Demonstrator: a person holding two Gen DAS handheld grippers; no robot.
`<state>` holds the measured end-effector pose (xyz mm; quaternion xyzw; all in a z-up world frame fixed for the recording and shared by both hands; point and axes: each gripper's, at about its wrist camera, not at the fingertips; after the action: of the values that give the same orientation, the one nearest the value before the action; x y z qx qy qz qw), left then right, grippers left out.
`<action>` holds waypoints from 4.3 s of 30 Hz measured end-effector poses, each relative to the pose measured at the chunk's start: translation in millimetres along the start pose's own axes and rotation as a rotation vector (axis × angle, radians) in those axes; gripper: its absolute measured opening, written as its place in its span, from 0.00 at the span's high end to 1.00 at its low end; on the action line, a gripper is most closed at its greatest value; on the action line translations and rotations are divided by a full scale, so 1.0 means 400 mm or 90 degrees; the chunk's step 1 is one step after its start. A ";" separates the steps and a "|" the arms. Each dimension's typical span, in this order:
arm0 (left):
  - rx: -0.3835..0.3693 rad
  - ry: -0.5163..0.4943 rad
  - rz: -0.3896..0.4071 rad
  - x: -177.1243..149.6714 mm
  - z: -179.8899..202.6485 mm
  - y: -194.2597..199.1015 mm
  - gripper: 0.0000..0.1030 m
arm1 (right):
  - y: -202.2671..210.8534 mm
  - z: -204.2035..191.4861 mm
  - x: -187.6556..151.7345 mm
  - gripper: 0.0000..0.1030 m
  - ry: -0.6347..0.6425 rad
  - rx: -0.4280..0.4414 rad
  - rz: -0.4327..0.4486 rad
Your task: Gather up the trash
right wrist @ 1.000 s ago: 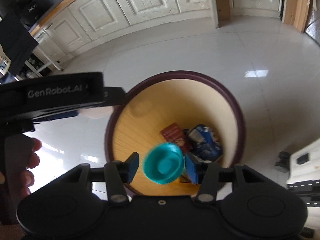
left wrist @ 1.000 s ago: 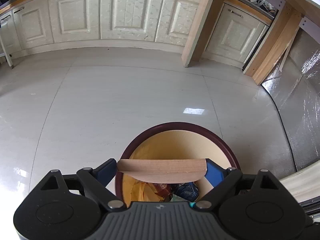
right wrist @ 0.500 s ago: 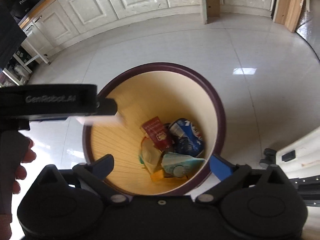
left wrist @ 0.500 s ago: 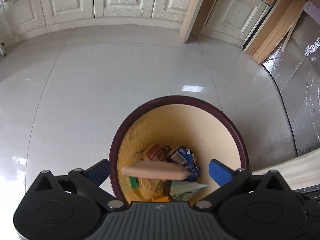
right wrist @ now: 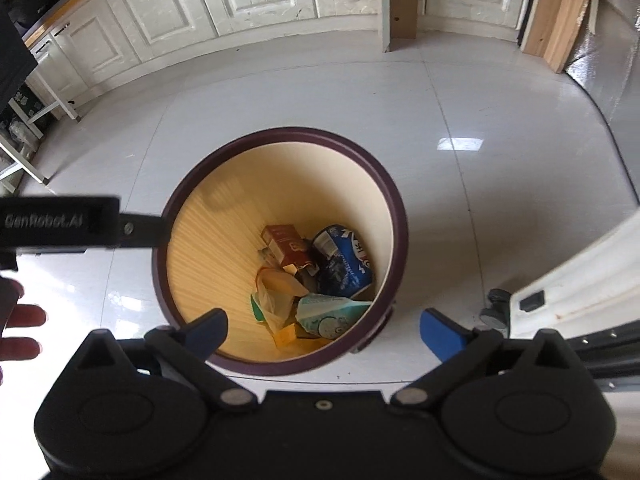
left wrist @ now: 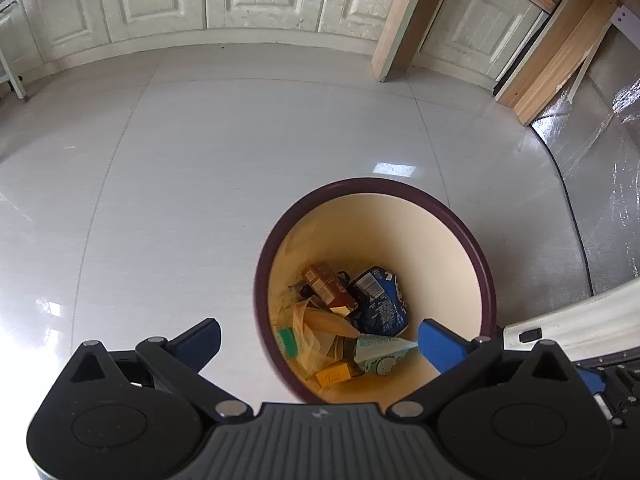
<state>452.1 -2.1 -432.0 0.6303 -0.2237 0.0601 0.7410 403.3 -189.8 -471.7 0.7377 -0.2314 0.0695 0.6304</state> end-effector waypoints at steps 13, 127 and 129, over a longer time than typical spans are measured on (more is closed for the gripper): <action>0.027 0.025 0.056 -0.061 -0.037 0.262 0.00 | 0.228 -0.084 0.009 0.00 0.019 -0.026 0.074; 0.148 -0.023 0.323 -0.553 0.294 1.296 0.00 | 1.354 0.005 -0.428 0.00 0.096 -0.011 0.379; 0.149 -0.023 0.322 -0.553 0.296 1.296 0.00 | 1.354 0.007 -0.429 0.00 0.095 -0.011 0.379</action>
<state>32.0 29.7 -39.3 0.6365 -0.3786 0.2578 0.6206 19.0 -201.9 -53.7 0.6249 -0.3908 0.3035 0.6039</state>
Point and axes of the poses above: each gripper's, at about its wrist camera, not at the fingertips, and y roughly against the way its jaws point, z to its right, x to its top, and after that the axes turned 9 degrees about -y, right-handed
